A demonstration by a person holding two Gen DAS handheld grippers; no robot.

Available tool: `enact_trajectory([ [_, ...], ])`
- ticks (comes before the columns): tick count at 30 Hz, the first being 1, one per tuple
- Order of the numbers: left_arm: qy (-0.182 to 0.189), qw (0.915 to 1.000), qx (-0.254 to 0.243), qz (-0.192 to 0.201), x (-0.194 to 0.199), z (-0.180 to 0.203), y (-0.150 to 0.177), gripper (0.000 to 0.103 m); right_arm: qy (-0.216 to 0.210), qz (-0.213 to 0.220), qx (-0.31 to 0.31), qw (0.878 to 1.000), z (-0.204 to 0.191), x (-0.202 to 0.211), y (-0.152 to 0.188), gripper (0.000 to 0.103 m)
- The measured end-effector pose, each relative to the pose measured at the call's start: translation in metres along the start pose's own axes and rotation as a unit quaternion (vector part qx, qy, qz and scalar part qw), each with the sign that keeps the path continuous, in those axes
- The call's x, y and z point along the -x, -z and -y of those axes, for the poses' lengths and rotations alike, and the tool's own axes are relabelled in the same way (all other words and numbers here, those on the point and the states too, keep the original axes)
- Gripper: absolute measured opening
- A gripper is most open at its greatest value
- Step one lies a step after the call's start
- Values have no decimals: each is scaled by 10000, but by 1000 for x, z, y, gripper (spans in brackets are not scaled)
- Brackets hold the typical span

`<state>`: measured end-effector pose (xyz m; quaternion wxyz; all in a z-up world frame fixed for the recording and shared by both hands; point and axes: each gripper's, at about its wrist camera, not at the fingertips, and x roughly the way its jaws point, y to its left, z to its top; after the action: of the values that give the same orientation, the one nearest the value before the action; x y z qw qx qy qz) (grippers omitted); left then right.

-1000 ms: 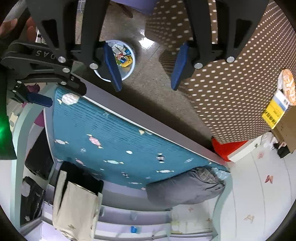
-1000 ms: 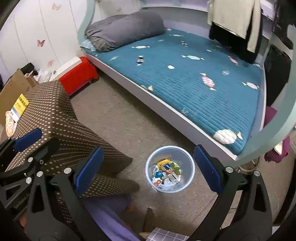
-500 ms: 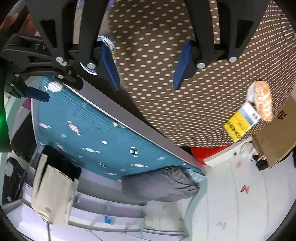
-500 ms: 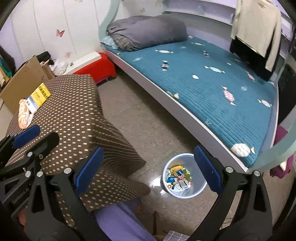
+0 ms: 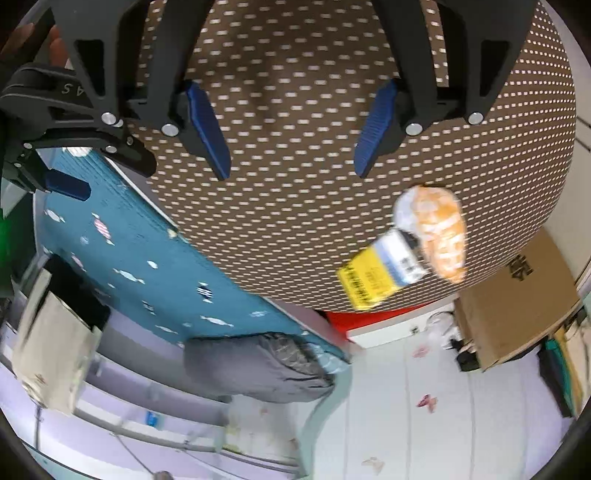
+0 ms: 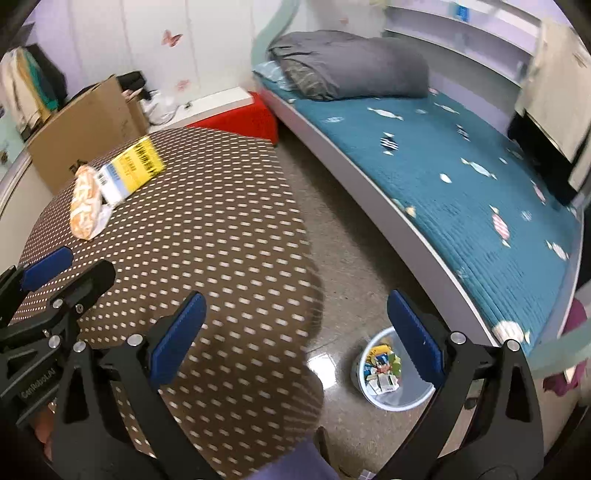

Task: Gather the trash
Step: 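Turn both grippers back toward the polka-dot table, then grasp the orange-and-white bag with the left gripper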

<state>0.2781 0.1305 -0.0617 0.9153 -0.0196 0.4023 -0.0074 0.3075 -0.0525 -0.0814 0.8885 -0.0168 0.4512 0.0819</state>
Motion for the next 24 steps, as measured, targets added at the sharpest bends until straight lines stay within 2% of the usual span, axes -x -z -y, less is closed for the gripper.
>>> enact_trajectory([
  [11, -384, 9976, 560, -95, -13, -72, -8, 76, -297, -127, 439, 9985, -62, -33, -29, 96],
  [24, -660, 9912, 1104, -311, -62, -129, -39, 78, -389, -246, 720, 9963, -98, -75, -72, 96],
])
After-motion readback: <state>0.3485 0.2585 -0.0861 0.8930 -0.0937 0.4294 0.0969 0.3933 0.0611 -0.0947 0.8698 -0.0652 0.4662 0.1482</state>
